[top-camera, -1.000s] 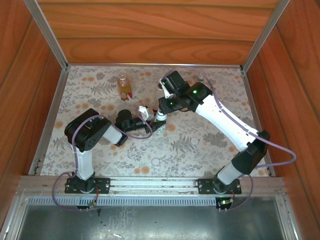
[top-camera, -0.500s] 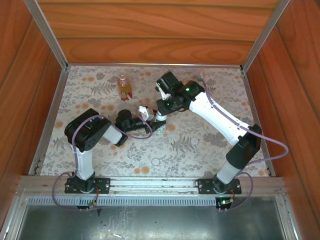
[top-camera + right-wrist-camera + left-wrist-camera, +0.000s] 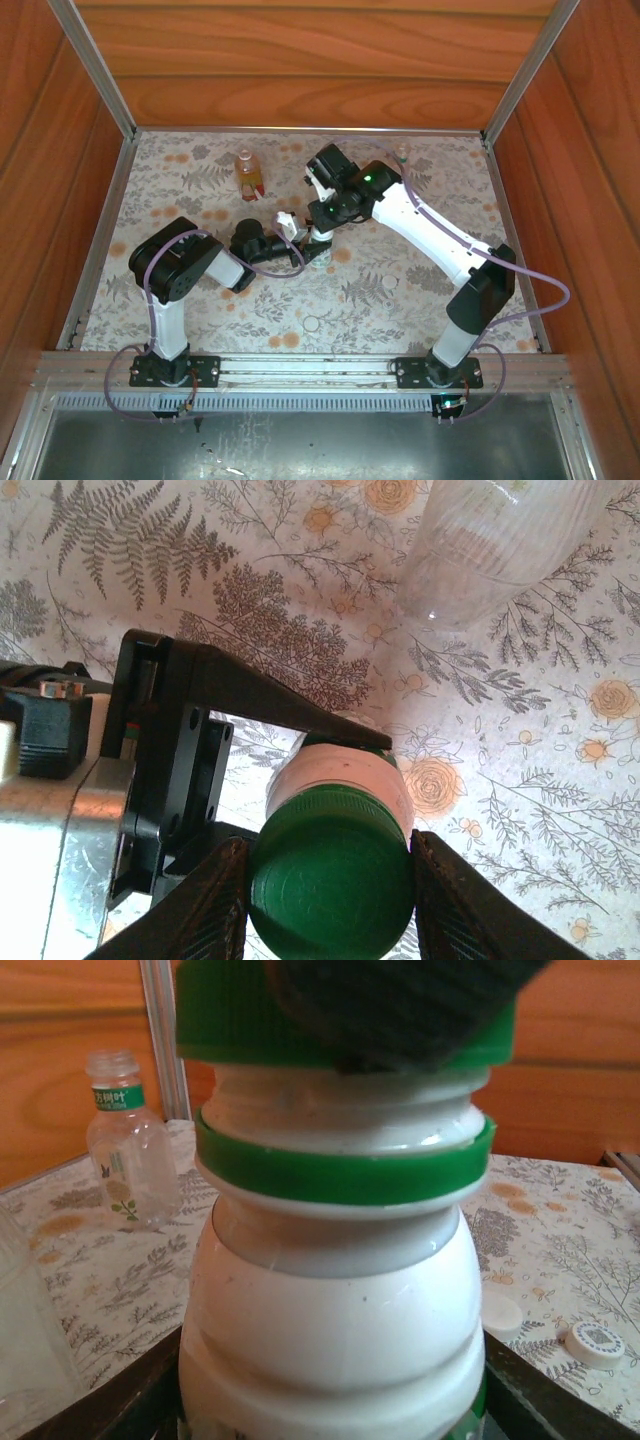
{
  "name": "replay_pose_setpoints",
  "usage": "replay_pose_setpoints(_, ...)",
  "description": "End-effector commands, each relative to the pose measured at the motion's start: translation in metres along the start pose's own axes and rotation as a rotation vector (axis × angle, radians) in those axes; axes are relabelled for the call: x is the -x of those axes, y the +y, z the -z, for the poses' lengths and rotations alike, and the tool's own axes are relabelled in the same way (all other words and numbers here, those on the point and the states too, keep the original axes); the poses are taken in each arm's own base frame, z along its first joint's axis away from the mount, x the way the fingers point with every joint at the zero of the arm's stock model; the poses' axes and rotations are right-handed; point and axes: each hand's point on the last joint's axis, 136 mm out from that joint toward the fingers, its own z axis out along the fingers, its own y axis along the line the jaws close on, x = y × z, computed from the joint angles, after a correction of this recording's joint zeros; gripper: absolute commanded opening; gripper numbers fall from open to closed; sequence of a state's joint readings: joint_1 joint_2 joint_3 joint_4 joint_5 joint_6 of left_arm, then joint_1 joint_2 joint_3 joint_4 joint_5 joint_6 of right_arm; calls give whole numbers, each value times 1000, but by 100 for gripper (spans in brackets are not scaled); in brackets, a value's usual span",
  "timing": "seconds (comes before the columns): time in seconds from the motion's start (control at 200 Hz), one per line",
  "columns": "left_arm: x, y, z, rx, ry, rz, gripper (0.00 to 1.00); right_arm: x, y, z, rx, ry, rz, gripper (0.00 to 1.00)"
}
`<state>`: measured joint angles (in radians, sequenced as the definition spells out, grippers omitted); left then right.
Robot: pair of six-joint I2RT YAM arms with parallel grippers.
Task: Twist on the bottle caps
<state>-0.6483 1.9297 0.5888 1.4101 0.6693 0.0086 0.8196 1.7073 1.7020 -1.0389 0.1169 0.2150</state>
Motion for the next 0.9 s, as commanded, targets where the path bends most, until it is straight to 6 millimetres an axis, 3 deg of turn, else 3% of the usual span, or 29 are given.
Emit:
replay_pose_setpoints(0.0,-5,-4,-2,-25,5,-3,58,-8,11,0,26,35,51,44)
replay_pose_setpoints(0.4,-5,-5,-1,-25,7,4,58,-22,-4,-15,-99,124,92,44)
replay_pose_setpoints(0.635,-6,-6,-1,-29,9,3,58,-19,2,-14,-69,105,43,45)
replay_pose_setpoints(0.894,-9,-6,1,-24,15,7,58,2,11,13,-8,-23,17,64)
